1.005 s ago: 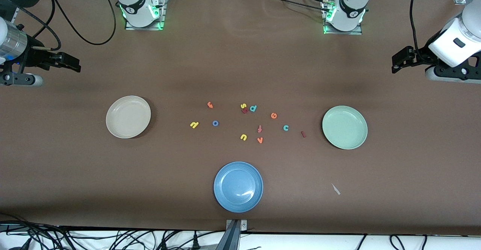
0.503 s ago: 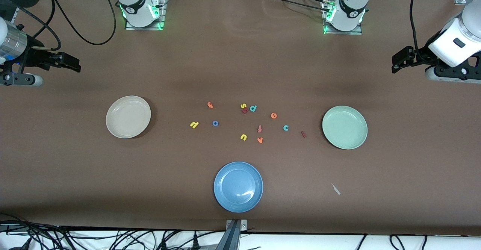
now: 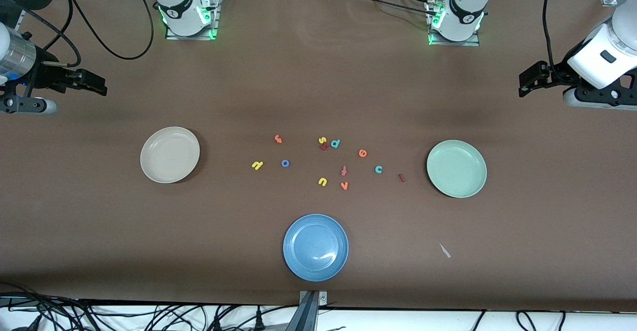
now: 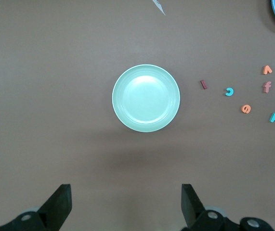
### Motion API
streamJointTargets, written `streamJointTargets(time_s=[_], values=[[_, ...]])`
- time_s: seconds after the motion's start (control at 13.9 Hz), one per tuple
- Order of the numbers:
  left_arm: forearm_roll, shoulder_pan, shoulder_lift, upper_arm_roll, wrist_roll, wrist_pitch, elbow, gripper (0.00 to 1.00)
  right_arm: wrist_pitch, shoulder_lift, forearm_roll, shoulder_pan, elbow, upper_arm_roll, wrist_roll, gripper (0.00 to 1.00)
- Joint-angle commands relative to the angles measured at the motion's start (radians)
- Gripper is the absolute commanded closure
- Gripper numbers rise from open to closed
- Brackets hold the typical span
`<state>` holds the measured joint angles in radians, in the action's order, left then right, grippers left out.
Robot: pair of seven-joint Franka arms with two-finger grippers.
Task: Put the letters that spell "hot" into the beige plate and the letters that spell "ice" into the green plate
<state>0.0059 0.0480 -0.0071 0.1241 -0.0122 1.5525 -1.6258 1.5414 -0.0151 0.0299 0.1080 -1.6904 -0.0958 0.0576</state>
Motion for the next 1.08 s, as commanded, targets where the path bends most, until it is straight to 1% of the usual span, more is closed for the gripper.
streamJointTargets(time_s=[0.0,1.01], values=[[0.009,-0.007,0.012,-0.001,-0.006,-0.023,0.032,0.00,-0.012,0.004,-0.019,-0.001,0.000,-0.001,-0.018,0.00],[0.009,-0.007,0.012,0.000,-0.006,-0.023,0.032,0.00,-0.010,0.004,-0.019,0.001,0.002,-0.001,-0.012,0.00]])
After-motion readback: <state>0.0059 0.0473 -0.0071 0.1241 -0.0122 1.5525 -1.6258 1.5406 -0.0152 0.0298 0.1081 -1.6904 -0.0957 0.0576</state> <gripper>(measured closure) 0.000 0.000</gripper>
